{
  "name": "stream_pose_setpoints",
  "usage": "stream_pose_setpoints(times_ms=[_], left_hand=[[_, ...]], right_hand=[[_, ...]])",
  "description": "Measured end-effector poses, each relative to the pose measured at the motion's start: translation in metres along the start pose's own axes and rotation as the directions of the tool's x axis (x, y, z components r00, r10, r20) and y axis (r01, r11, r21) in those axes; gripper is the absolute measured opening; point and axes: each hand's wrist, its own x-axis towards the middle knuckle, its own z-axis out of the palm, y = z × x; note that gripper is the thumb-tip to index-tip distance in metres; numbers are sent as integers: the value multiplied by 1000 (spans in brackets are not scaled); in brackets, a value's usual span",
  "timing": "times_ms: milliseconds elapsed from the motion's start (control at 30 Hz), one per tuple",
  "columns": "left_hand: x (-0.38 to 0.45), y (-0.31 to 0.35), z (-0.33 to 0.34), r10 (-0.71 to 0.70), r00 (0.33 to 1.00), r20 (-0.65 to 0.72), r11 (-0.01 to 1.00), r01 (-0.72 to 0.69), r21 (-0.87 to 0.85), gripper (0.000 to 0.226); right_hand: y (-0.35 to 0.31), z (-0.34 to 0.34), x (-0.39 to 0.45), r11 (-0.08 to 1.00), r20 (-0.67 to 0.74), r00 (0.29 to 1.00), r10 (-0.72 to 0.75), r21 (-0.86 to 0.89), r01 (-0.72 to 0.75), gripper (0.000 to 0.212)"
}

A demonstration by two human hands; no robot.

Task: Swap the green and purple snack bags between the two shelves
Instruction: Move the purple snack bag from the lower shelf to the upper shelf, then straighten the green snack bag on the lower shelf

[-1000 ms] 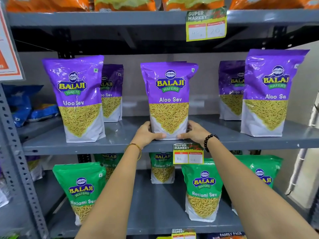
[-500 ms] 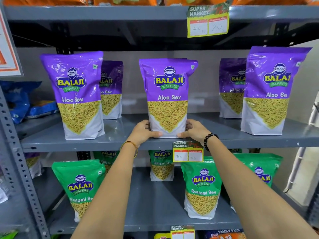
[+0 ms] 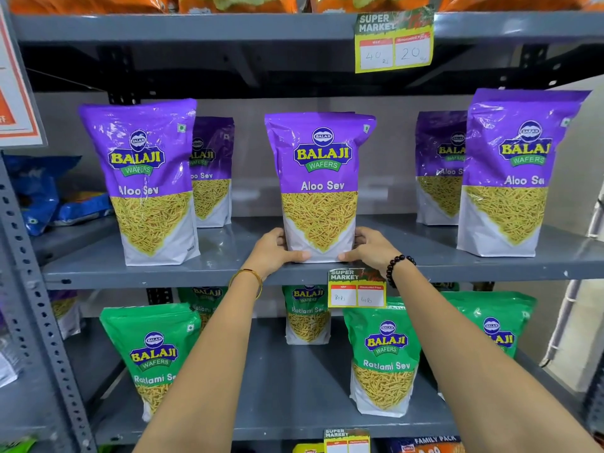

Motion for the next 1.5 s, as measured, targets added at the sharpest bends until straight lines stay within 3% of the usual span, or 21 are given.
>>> stream_pose_setpoints(times_ms=[133,200,300,400,467,567,667,733,800,933,1100,1233,1400,1500], left_hand=[[-1,0,0,9,1000,11,1000,-9,-6,68],[-4,1,0,17,1000,8,1000,-17,-21,73],[-12,5,2,39,989,-143,994,-53,-97,93],[-31,5,17,143,904,-402,975,-198,-99,81],[-49,-3,36,196,829,-524,970,-242,-19,69],[-75,-25,72,266,755,-600,958,-274,80,58],[-100,-53,110,221,758,-614,967,-251,39,54],[-114,-75,135,121,809,-576,984,-175,-39,54],[-125,-96,156,20,869,-494,994,-69,-82,55],[-128,-135,183,-161,960,-228,987,163,-8,57],[-115,-163,199,-363,931,40,929,358,90,64],[-104,-172,207,-414,896,159,909,398,122,69],[-101,-183,215,-417,882,219,904,427,1,63],[-103,-193,204,-417,893,169,894,436,-99,58]], right_hand=[[0,-2,0,1000,16,1000,14,1,-14,45],[0,-3,-1,999,19,1000,7,40,-8,58],[-1,-2,-11,991,-204,979,-21,124,47,76],[5,3,-31,977,-497,854,-152,57,207,60],[15,7,-49,969,-617,761,-198,-4,249,53],[42,15,-73,971,-722,663,-198,-53,233,50],[81,26,-95,978,-774,605,-189,-92,187,49],[112,33,-107,988,-783,603,-154,-112,107,49],[143,37,-118,996,-762,646,-53,-84,-17,50],[196,35,-131,967,-688,708,158,-39,-253,55],[229,18,-132,893,-435,780,449,204,-401,71],[243,5,-127,831,-230,820,525,348,-434,72],[255,14,-122,784,-209,793,572,423,-454,69],[256,26,-114,783,-178,802,570,414,-465,67]])
